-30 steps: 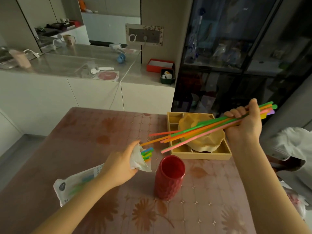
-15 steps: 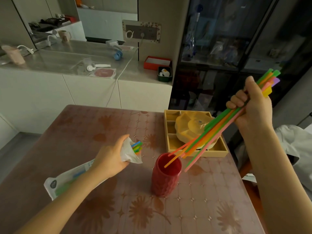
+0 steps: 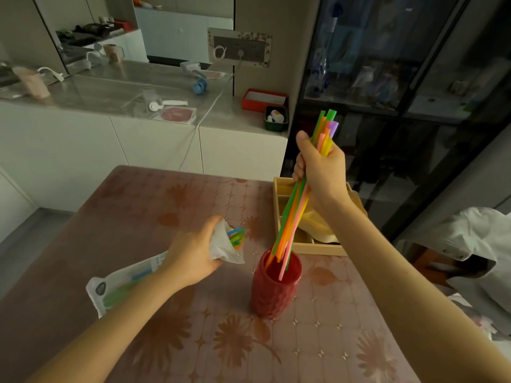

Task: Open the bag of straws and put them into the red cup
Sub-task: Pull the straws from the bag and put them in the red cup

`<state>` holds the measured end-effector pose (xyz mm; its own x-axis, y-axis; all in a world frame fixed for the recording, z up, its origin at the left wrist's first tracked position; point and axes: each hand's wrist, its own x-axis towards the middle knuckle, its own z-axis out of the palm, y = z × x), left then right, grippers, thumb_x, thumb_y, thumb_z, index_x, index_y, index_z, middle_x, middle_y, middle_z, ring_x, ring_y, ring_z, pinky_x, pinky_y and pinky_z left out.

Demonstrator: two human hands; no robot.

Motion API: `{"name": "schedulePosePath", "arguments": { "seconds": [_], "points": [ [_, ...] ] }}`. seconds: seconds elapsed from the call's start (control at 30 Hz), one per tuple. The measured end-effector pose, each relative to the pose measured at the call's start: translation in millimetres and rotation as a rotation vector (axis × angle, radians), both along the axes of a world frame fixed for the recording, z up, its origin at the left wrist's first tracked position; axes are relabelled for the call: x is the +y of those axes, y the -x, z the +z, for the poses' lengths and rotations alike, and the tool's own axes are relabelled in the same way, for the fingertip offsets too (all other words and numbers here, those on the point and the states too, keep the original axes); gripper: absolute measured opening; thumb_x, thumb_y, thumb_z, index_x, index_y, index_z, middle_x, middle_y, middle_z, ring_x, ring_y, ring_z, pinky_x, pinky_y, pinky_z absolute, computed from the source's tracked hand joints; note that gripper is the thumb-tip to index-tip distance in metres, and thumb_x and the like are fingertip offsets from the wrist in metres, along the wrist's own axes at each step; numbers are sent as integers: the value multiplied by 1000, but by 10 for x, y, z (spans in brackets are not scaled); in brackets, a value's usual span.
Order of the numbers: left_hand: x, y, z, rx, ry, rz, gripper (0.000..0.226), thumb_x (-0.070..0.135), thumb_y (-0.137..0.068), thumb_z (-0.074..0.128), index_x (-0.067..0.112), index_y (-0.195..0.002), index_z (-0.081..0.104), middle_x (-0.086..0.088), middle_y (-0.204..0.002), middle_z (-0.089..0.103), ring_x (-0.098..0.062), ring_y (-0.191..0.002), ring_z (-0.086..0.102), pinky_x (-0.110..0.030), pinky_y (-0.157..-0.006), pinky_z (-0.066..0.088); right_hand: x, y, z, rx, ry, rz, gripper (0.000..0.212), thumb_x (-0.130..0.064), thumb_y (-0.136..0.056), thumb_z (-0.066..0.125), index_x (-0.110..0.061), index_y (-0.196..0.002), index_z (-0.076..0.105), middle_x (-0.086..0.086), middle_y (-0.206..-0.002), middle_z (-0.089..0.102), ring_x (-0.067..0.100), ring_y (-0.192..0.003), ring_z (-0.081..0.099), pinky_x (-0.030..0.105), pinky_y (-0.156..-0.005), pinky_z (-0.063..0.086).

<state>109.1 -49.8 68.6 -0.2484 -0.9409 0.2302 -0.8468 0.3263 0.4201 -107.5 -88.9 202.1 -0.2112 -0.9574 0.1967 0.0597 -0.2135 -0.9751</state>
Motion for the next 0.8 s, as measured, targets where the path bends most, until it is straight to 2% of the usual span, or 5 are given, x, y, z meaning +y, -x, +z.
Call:
{"name": "schedulePosePath", "arguments": {
  "seconds": [0.2,0.37,0.5,0.67,0.8],
  "points": [
    [-22,22,-13,1,30,2,91,38,-61,82,16,-135,35,-8,-106,68,-27,-80,66,-35,-67,52,419,30,-256,85,98,11,40,-25,-93,55,-22,-54,47,6,-50,46,24,-46,43,39,-54,43],
    [-39,50,-21,-10,39,-12,93,38,-61,82,14,-136,33,-8,-100,70,-25,-73,67,-33,-64,54,726,161,-488,37,114,-47,32,-28,-88,56,-23,-57,51,-1,-48,48,16,-43,44,30,-48,44],
    [-46,62,-15,-14,32,-17,92,36,-63,82,15,-137,32,-8,-101,70,-26,-73,67,-34,-65,52,759,120,-573,22,102,14,32,-30,-84,55,-12,-59,48,-2,-46,48,14,-42,45,27,-48,46],
    [-36,97,43,-16,3,2,89,35,-67,78,19,-138,29,-6,-107,69,-26,-79,66,-35,-71,50,567,9,-876,109,-26,41,34,-20,-90,58,-7,-60,51,2,-51,52,15,-49,50,30,-55,48],
    [-27,96,83,6,5,-24,90,35,-66,79,19,-138,29,-6,-108,68,-25,-81,66,-34,-71,51,526,27,-1092,117,-172,117,10,-13,-86,65,-13,-77,62,11,-70,63,21,-67,62,34,-71,54]
  ]
}}
